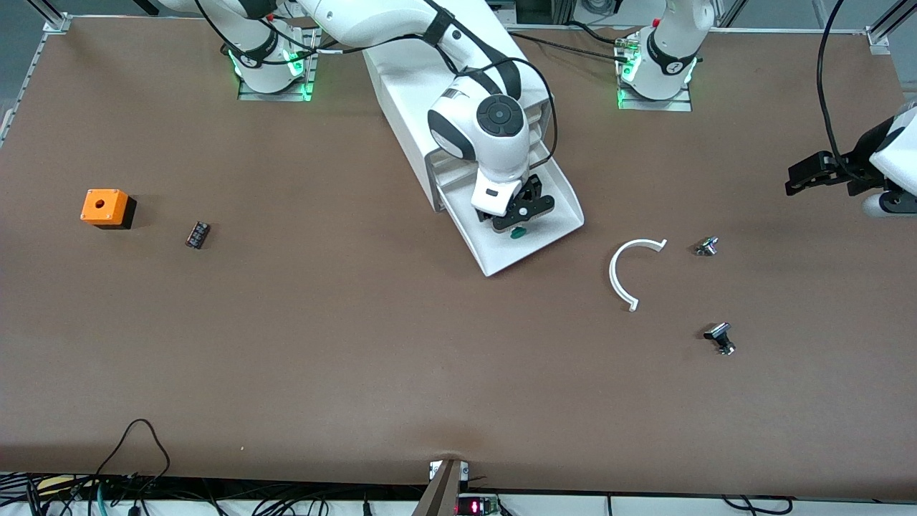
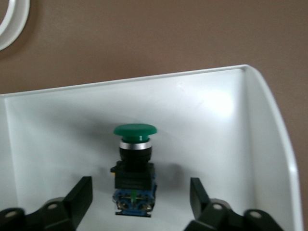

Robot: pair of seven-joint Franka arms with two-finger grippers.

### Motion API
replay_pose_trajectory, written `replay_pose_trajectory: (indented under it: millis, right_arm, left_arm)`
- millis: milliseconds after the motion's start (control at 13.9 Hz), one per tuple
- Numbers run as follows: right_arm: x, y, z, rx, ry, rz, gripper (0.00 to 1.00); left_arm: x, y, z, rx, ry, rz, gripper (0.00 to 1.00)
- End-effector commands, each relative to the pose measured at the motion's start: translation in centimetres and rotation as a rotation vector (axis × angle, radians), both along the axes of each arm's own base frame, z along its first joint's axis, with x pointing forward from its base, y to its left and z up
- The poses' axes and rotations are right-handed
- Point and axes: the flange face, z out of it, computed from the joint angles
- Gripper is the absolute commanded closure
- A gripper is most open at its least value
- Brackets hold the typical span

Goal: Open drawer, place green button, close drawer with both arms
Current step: 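Lower the green button into the drawer and open the right gripper, then withdraw the right gripper from the drawer toward its start side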

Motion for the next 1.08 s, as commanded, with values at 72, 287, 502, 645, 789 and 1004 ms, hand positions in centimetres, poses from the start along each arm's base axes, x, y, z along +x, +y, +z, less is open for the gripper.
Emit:
replay_pose_trajectory:
  millis: [72, 287, 502, 645, 789, 1004]
  right_arm:
    - [2.6, -3.4, 3.7, -0.056, 0.023, 0.052, 0.0]
    - [5.4, -7.9, 8.9, -0.077, 0.044, 0.098, 0.0]
    - [9.2, -14.3, 12.5, -0.093, 0.08, 0.131, 0.0]
    - [11.2, -18.0, 13.7, -0.104, 0.099, 0.156, 0.0]
    - [13.2, -22.4, 15.0, -0.111, 0.124, 0.176, 0.0]
    - [15.3, -29.0, 17.5, -0.117, 0.158, 0.217, 0.0]
  left_arm:
    - [0.9, 0.4, 0.6, 0.01, -0.01, 0.002, 0.0]
    - [0.9, 0.4, 0.4, 0.008, -0.007, 0.0, 0.0]
    - [1.0, 0.3, 0.3, 0.006, -0.006, -0.013, 0.0]
    - [1.1, 0.4, 0.0, 0.002, 0.002, -0.073, 0.0]
    - [1.3, 0.4, -0.5, -0.005, 0.009, -0.096, 0.0]
    - [1.9, -0.1, -1.3, -0.006, 0.01, -0.076, 0.0]
